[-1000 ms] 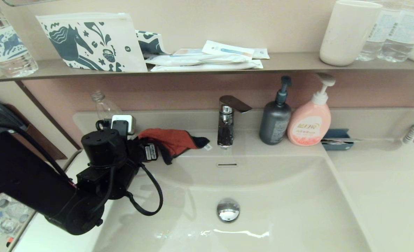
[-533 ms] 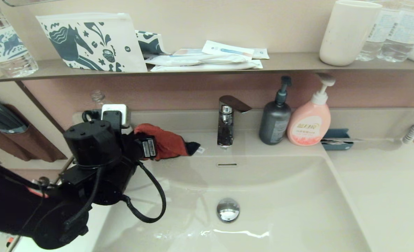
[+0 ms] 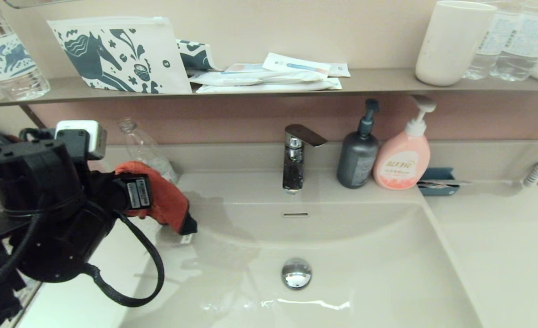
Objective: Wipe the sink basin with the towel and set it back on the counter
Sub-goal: Wipe the sink
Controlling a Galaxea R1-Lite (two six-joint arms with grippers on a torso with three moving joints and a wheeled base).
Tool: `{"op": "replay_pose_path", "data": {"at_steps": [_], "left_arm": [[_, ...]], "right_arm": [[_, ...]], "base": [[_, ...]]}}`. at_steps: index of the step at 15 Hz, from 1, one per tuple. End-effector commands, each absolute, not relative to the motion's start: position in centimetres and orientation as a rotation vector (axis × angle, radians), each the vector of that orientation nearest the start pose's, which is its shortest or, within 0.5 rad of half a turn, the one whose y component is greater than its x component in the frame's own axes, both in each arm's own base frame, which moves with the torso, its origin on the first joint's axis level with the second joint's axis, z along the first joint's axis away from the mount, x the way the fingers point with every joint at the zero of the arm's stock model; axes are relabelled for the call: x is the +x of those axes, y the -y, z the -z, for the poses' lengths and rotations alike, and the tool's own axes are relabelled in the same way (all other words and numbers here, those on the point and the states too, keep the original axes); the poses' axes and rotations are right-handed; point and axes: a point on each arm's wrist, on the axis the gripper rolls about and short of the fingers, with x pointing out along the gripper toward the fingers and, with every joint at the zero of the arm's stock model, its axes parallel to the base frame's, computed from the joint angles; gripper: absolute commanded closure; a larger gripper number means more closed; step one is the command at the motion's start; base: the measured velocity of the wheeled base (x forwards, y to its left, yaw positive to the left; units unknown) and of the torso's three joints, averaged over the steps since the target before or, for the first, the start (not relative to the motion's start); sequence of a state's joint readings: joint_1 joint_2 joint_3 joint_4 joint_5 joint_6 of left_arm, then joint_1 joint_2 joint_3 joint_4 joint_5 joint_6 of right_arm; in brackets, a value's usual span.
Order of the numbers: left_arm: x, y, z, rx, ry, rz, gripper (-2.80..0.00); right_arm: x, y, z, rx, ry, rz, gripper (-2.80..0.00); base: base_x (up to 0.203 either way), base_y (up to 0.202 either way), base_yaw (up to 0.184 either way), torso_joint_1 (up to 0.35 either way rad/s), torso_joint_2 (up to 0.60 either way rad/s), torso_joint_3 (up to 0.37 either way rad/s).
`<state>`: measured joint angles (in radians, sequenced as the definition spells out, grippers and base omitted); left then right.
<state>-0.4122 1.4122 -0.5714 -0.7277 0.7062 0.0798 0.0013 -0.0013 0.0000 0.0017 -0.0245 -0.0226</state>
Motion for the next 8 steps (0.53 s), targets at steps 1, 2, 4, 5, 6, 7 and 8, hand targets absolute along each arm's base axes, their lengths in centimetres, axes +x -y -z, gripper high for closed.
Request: {"op": "replay_pose_path", "data": {"at_steps": [1,2,4,5,6,7,8], "left_arm": [[20.0,6.2,-20.5,0.132,-0.102,-0.321,0.0],[20.1,5.4,-20.5,0.128,-0.102,-0.329,0.0],[20.3,3.5,-21.1,0.117,-0.087,-0.356,0.0],[20.3,1.9,-21.4,0.12,-0.082,-0.386,0.0],[20.1,0.4,-21.6,0.122,-0.082,-0.395,0.0],[19.8,-1.0,-21.7,0.123,-0.087,-0.391,0.0],[19.6,-2.3,-21.7,0.121,-0.091,-0.392,0.0]], "right_arm": [[-2.3,0.1,-7.5,-0.023,-0.002,0.023,0.0],[-2.3,0.1,-7.5,-0.023,-0.002,0.023,0.0],[-2.3,0.1,-7.5,-0.023,-0.002,0.023,0.0],[-2.3,0.1,-7.5,-0.023,-0.002,0.023,0.0],[-2.3,0.1,-7.5,-0.023,-0.002,0.023,0.0],[-2.3,0.1,-7.5,-0.023,-0.002,0.023,0.0],[-2.3,0.1,-7.5,-0.023,-0.002,0.023,0.0]], "base": [[0.0,0.0,0.0,0.0,0.0,0.0],[0.0,0.0,0.0,0.0,0.0,0.0],[0.0,0.0,0.0,0.0,0.0,0.0],[0.0,0.0,0.0,0.0,0.0,0.0],[0.0,0.0,0.0,0.0,0.0,0.0],[0.0,0.0,0.0,0.0,0.0,0.0],[0.0,0.0,0.0,0.0,0.0,0.0]]}}
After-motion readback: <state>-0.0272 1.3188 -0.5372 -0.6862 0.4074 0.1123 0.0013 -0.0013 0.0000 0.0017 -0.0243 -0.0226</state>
